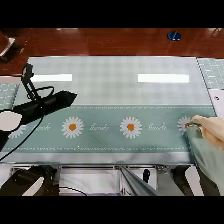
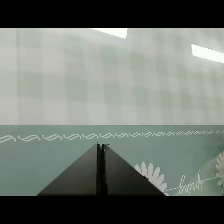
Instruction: Fold the shirts.
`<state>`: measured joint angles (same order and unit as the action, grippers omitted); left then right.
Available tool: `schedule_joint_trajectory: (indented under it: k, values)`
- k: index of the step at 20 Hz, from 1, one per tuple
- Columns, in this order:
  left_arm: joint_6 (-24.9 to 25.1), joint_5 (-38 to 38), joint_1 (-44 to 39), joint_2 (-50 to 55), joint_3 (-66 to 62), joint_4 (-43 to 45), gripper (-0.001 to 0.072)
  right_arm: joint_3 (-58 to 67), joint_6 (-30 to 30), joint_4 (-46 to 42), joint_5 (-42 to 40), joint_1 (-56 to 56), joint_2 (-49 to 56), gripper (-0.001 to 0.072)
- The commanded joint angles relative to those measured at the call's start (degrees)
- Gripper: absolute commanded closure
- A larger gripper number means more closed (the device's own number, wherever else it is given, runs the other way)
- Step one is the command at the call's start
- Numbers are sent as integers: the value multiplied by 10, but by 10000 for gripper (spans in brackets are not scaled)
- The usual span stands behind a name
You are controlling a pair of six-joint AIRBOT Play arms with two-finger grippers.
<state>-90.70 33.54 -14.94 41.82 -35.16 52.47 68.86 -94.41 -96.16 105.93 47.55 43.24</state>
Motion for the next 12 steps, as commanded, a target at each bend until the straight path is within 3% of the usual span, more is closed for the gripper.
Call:
schedule_joint_trajectory:
  k: [1,2,3,6,7,10,11,12]
  values:
    - [0,-8,-5,3,0,0,688,-137,-35,-160,1,7,-86,688]
    - [0,-10,-5,7,0,0,688,-164,-48,-177,-6,7,-103,542]
    - [0,-12,-6,10,0,0,688,-189,-55,-185,-7,7,-114,310]
    - [17,-34,0,25,-1,3,688,-214,-54,-183,-12,7,-115,302]
    - [50,-47,17,26,-7,3,689,-198,-54,-183,-23,7,-102,302]
    - [56,-13,104,26,-75,2,688,-87,-43,-152,-41,7,-24,325]
    - [58,-3,128,26,-103,2,688,-30,-35,-119,-48,6,12,434]
    - [71,6,150,26,-136,2,688,25,-24,-72,-56,0,46,594]
